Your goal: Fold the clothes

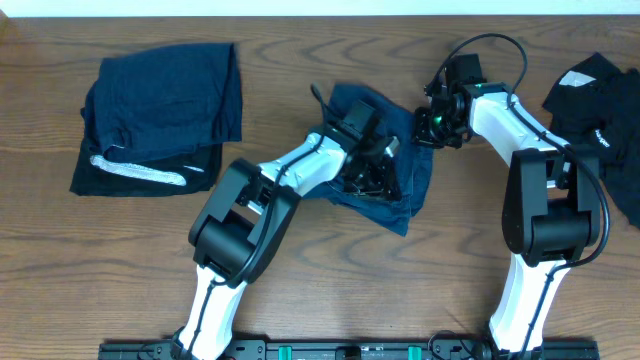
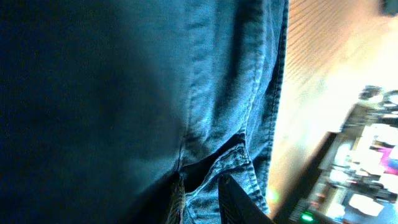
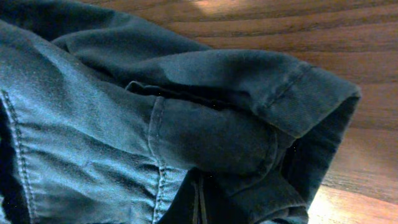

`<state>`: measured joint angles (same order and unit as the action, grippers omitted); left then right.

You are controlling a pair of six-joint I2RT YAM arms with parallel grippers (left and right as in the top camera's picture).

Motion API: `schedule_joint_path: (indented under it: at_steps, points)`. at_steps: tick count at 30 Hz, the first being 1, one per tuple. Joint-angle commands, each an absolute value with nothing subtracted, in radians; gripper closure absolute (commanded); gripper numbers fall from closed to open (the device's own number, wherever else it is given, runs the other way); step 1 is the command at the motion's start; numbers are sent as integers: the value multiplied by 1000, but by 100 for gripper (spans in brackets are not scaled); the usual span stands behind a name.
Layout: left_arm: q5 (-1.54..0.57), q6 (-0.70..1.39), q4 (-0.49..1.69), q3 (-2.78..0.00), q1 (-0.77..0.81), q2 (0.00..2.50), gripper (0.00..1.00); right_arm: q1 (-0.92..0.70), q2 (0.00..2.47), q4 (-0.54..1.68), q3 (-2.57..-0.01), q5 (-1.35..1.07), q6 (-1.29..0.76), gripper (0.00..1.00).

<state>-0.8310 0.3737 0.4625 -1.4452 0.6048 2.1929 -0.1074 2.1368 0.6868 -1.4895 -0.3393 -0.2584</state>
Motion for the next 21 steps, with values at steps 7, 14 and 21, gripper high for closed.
schedule_joint_path:
  at_steps: [7, 14, 21]
  points:
    - [-830, 330, 492, -1423, 565, 2147, 94, -104, 2160, 663, -1511, -294, -245, 98]
    - [-768, 262, 565, -1423, 465, 1987, 87, -87, 2159, 727, -1565, -319, -245, 98]
    - [-777, 259, 658, -1402, 425, 2051, 84, -87, 2159, 737, -1565, -318, -245, 97]
